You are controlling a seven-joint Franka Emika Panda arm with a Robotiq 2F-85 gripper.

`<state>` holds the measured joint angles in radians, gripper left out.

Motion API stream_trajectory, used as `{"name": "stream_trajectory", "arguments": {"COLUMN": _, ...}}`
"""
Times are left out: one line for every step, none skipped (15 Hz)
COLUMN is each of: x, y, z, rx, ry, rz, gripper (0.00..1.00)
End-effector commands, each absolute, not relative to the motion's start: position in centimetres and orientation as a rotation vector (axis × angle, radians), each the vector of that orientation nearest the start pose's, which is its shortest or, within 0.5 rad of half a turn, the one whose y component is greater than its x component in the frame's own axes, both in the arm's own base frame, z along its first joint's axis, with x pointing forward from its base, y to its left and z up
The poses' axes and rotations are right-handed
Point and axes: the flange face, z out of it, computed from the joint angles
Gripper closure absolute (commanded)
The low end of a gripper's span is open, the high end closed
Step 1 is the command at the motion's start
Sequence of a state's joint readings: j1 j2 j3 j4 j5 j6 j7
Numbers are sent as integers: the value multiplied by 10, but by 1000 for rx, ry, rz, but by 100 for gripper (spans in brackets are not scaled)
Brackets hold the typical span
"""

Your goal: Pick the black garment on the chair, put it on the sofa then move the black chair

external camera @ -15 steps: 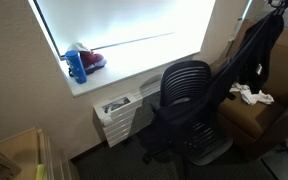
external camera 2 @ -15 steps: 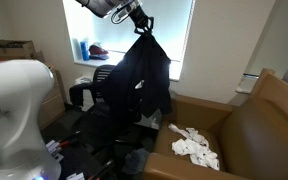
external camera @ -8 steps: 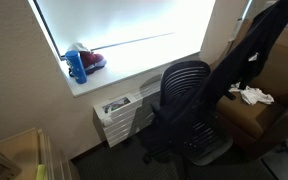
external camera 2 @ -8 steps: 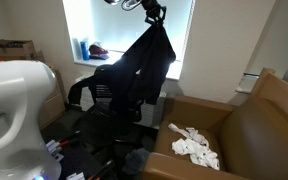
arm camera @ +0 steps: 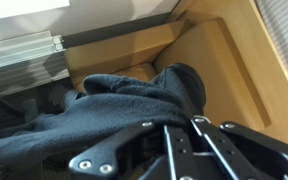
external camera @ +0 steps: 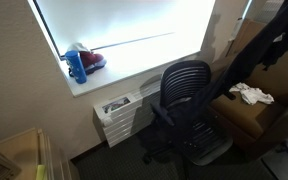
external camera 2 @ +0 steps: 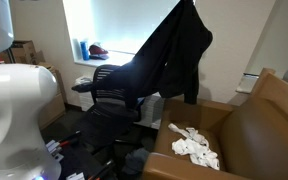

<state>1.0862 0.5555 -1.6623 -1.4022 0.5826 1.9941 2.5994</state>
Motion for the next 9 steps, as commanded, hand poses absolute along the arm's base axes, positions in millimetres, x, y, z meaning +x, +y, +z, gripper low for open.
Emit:
{"name": "stream_trajectory", "arguments": {"x": 609, "y": -104, "z": 716, "rx": -21, "ry": 2561, "rz": -349, "gripper": 93}}
{"name": "stream_trajectory", "arguments": {"x": 607, "y": -124, "z": 720, "rx": 29, "ry": 2555, "rz": -342, "gripper": 93}}
{"name": "stream_trajectory", "arguments": {"x": 607, "y": -136, "z": 720, "rx": 57, "ry": 2555, "rz": -346, "gripper": 93}}
{"name": "stream_trajectory", "arguments": {"x": 608, "y": -140, "z": 718, "rx": 70, "ry": 2559, "rz": -351, "gripper": 93}}
{"name": "stream_trajectory", "arguments": {"x": 610, "y": -138, "z": 717, "rx": 69, "ry": 2563, "rz": -359, "gripper": 98}}
{"name": "stream_trajectory", "arguments": {"x": 610, "y": -129, "z": 707, "rx": 0, "ry": 2596, "rz": -351, "gripper": 98}}
{"name": "stream_trajectory", "arguments": {"x": 618, "y": -121, "z": 698, "rx": 10, "ry": 2590, "rz": -348, "gripper": 98}}
{"name": "stream_trajectory", "arguments": {"x": 628, "y": -123, "z": 694, "rx": 136, "ry": 2540, "rz": -355, "gripper": 98}}
{"name": "stream_trajectory", "arguments": {"x": 628, "y": -163, "z": 681, "rx": 214, "ry": 2530, "rz": -359, "gripper": 98}}
